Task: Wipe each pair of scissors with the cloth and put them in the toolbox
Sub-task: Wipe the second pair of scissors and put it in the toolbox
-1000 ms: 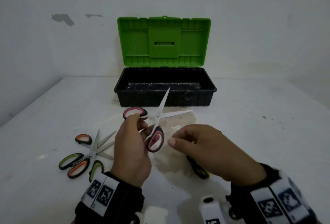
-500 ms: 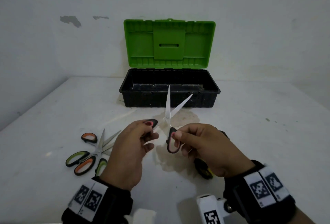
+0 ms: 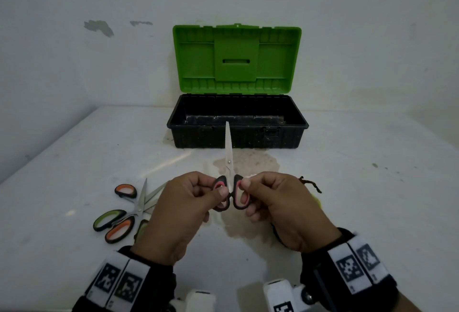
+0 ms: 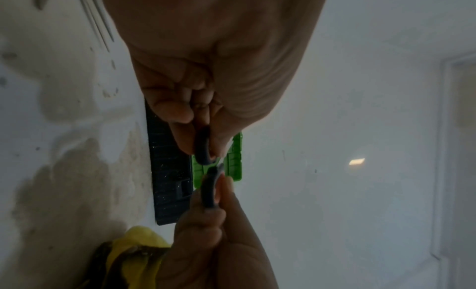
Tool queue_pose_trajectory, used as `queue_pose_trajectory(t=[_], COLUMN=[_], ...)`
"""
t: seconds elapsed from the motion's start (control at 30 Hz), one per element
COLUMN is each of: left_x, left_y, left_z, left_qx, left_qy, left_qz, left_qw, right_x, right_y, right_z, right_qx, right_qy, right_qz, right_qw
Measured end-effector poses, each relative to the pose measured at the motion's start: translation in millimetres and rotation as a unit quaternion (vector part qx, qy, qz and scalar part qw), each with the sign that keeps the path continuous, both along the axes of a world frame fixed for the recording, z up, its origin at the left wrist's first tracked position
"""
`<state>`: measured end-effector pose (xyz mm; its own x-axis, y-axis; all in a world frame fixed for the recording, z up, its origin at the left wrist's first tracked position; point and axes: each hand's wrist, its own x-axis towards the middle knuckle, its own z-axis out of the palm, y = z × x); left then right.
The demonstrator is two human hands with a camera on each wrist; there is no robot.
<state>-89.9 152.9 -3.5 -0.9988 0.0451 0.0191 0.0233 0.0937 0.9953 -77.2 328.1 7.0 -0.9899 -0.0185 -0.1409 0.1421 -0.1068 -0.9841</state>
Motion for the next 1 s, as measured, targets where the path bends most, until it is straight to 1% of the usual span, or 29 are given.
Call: queue_pose_trajectory(t=[0.1,0.2,0.27,0.33,0.4,0.5,0.57,0.63,0.73,0.87,1.0], left_x=[-2,-6,-11,-17,-21,-24,-25,-26,-30,-39,-46], left_y=[1,-3,-8,-15,-23,-26,-25,-23,-23,-27,-30], left_z=[-1,3,6,8,9,12,14,15,14,15,24], left_qx=[0.003,-0.010,-0.036,-0.067,-0.078,-0.099,-0.129,-0.151,-0.180,-0.194,-0.211], left_qy=[-0.003,0.002,0.029,0.057,0.075,0.088,0.099,0.107,0.112,0.131,0.162], left_qz=[0.007,-0.006,0.007,0.028,0.029,0.005,-0.002,-0.001,0.021,0.050,0.044], left_qw=[1.000,1.000,0.999,0.996,0.994,0.991,0.987,0.983,0.977,0.971,0.963], right_x=[1,-1,-4,-8,-11,-15,-16,-17,-16,-14,-15], right_y=[-5,-5,-3,1,6,8,6,5,8,12,12], right_z=[-3,2,5,9,14,22,25,27,33,39,43], right_qx=[-0.017,-0.002,0.031,0.063,0.040,-0.038,-0.057,-0.082,-0.122,-0.148,-0.156], right_qy=[0.011,0.004,-0.007,-0.025,-0.059,-0.133,-0.175,-0.197,-0.208,-0.196,-0.169], right_qz=[-0.012,0.005,0.003,-0.024,-0.028,0.036,0.087,0.133,0.169,0.193,0.225], right_qw=[1.000,1.000,1.000,0.997,0.997,0.990,0.979,0.968,0.956,0.950,0.947])
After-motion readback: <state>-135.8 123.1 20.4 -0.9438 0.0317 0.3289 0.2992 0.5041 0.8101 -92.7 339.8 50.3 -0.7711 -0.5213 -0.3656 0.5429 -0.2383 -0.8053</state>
